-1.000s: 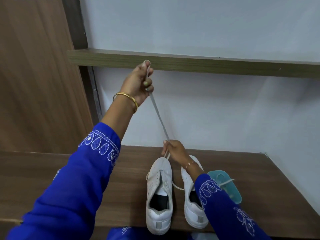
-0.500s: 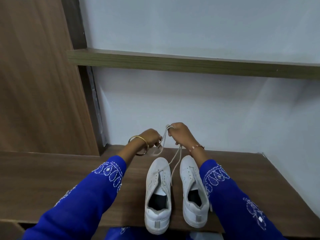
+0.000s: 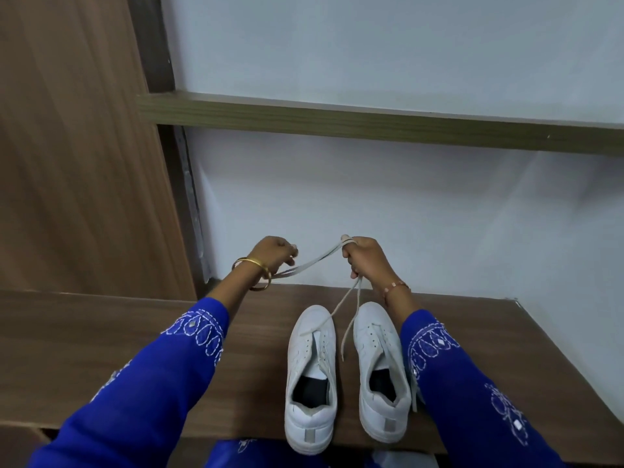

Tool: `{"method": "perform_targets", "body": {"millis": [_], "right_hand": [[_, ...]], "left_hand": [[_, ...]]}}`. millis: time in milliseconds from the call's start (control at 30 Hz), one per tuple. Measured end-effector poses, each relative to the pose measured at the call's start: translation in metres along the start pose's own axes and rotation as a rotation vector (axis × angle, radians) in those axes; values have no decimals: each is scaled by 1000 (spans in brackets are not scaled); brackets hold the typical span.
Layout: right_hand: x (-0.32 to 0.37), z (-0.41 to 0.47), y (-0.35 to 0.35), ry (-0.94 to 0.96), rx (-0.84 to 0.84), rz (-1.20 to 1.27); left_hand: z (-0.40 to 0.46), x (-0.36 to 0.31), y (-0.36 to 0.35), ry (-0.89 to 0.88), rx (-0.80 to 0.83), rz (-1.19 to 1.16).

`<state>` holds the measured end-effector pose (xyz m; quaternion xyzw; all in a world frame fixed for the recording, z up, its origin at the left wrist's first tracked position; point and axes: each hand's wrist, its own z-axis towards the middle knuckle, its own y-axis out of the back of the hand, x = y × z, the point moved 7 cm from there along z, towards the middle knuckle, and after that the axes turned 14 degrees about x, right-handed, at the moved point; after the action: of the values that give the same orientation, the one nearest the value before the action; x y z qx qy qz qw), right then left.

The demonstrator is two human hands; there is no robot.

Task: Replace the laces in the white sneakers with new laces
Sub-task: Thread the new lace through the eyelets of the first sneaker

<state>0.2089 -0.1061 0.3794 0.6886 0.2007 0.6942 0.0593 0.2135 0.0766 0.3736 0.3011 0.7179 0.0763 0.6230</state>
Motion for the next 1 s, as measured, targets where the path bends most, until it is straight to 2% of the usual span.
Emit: {"method": "perform_targets", "body": {"millis": [67, 133, 200, 267, 333, 367, 433, 467, 533, 600, 733, 900, 933, 1000], "right_hand": [[0, -1, -4, -28, 50, 80], [1, -3, -11, -61, 133, 166], [1, -5, -20, -107, 233, 288], [1, -5, -28, -148, 297, 437], [2, -4, -32, -173, 306, 584], [3, -3, -34, -178, 298, 644], [5, -1, -35, -171, 269, 717], [6, 0, -37, -167, 260, 735], [11, 3, -37, -137, 241, 755], [18, 5, -38, -104, 228, 762], [24, 6, -31, -78, 161, 758], [24, 7, -19, -65, 76, 805], [20, 7, -17, -79, 74, 755], [6, 5, -12, -188, 84, 392]], "left_hand": [[4, 20, 13, -39, -158, -249], [5, 36, 17, -4, -262, -256], [12, 51, 14, 97, -244, -20], [15, 67, -1, 238, -110, 242], [12, 75, -11, 283, -110, 342], [7, 72, -12, 248, -187, 339], [-9, 52, -17, 38, -360, 251], [-13, 45, -24, -66, -355, 140], [-15, 31, -49, -233, -216, -31], [-14, 23, -69, -319, -126, -85], [-9, 24, -89, -332, 23, -263], [-9, 28, -106, -299, 194, -219], [-11, 27, -108, -300, 238, -249], [-13, 23, -106, -294, 252, -336]]}}
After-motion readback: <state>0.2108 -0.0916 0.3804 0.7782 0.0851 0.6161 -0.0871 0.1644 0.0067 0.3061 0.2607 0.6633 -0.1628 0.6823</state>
